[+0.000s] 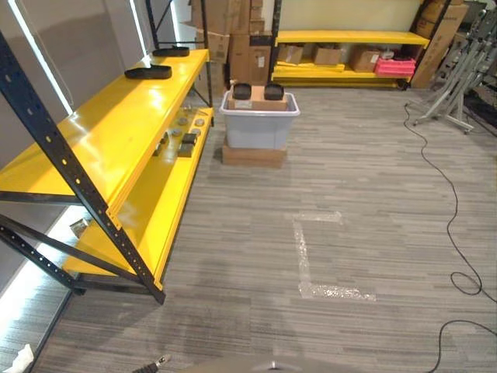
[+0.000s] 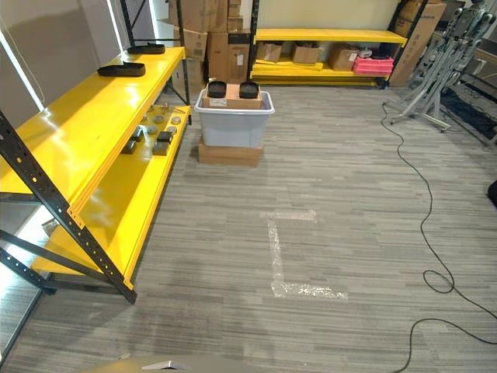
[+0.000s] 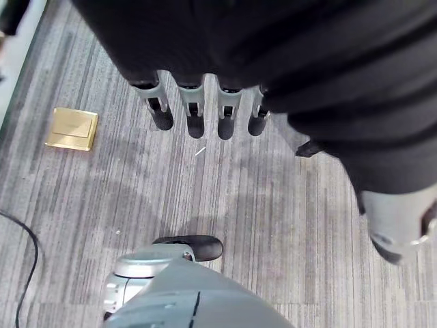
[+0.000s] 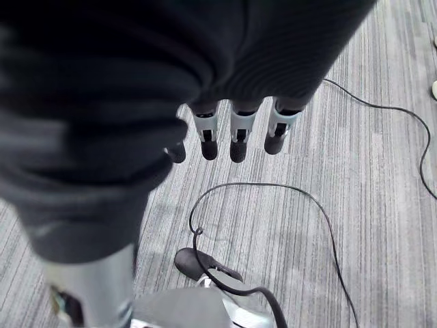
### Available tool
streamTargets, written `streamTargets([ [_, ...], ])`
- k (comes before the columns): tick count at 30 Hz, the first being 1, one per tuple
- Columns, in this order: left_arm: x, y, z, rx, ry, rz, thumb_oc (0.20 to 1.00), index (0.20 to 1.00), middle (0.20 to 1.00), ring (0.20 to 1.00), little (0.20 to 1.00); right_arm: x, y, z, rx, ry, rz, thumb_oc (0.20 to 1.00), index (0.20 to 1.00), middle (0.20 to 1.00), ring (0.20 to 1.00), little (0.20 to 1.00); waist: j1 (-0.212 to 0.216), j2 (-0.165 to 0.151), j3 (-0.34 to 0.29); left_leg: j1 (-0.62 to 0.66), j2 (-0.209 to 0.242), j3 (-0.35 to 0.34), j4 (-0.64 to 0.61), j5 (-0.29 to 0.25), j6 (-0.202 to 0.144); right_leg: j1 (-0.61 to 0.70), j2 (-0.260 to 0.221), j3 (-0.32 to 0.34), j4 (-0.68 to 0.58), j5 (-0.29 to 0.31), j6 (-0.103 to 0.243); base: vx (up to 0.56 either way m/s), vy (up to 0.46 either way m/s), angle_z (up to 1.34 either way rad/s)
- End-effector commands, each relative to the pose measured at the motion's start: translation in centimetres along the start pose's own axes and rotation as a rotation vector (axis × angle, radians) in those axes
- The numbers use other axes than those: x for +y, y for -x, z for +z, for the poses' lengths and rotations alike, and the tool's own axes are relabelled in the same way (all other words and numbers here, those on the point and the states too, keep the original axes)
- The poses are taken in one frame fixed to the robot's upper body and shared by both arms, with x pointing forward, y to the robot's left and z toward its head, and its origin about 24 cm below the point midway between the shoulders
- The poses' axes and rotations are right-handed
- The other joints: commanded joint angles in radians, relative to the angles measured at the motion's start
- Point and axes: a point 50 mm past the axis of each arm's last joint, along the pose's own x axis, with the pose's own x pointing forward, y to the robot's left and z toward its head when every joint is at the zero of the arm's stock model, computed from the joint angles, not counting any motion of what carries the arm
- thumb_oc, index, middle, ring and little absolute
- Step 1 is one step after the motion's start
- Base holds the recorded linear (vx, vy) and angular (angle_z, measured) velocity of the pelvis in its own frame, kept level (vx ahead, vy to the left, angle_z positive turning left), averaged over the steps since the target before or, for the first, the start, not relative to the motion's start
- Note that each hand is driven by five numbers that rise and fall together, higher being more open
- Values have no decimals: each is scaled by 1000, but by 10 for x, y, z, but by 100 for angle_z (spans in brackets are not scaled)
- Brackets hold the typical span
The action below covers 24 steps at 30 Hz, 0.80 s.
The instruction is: Move parts from the plastic box to the shelf.
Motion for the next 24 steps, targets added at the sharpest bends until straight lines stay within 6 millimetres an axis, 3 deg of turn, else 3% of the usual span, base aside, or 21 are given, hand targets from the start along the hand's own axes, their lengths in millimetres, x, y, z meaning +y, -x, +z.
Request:
streamTargets([
  [1, -7, 0, 15, -32, 33, 9, 1000, 1000, 1000, 1000, 1000, -5, 0, 2, 16, -50, -47, 1000, 1000, 1000, 1000, 1000, 15, -22, 14, -38, -9, 3, 44, -50, -20, 10, -72, 34, 5, -2, 108, 26, 46, -6],
  [6, -7, 0, 21, -76, 78, 0, 1000, 1000, 1000, 1000, 1000, -7, 0, 12, -57, -180, -54, 1000, 1000, 1000, 1000, 1000, 11, -19, 12, -42, -16, 4, 52, -55, -14, 1, -79, 46, 18, -3, 113, 24, 50, -10],
  [9, -2, 1, 31, -135, 168, -19, 1000, 1000, 1000, 1000, 1000, -22, 1, 15, -165, -324, -52, 1000, 1000, 1000, 1000, 1000, -4, -20, 17, -50, -24, 17, 66, -66, -3, -20, -89, 61, 45, -7, 122, 12, 77, -6],
  [15, 2, 1, 37, -147, 179, -16, 1000, 1000, 1000, 1000, 1000, -22, 2, 22, -198, -350, -35, 1000, 1000, 1000, 1000, 1000, -22, -20, 29, -61, -32, 26, 87, -79, 20, -52, -94, 85, 114, -30, 124, 8, 62, -12],
  [20, 1, 1, 40, -137, 162, -22, 1000, 1000, 1000, 1000, 1000, -18, 4, 32, -233, -365, -9, 1000, 1000, 1000, 1000, 1000, -42, -11, 72, -84, -53, 24, 120, -91, 74, -176, -104, 120, 365, 6, 138, -9, 108, -14],
  [23, 4, 1, 38, -122, 166, -24, 1000, 1000, 1000, 1000, 1000, -16, 5, 37, -272, -383, 15, 1000, 1000, 1000, 1000, 1000, -47, 9, 115, -97, -55, 20, 155, -105, 103, -317, -121, 125, 597, 96, 150, -20, 106, -14],
  [24, 4, 1, 37, -120, 168, -24, 1000, 1000, 1000, 1000, 1000, -16, 5, 37, -272, -386, 15, 1000, 1000, 1000, 1000, 1000, -47, 9, 117, -99, -56, 21, 158, -106, 104, -324, -123, 127, 607, 100, 150, 35, 65, -33],
])
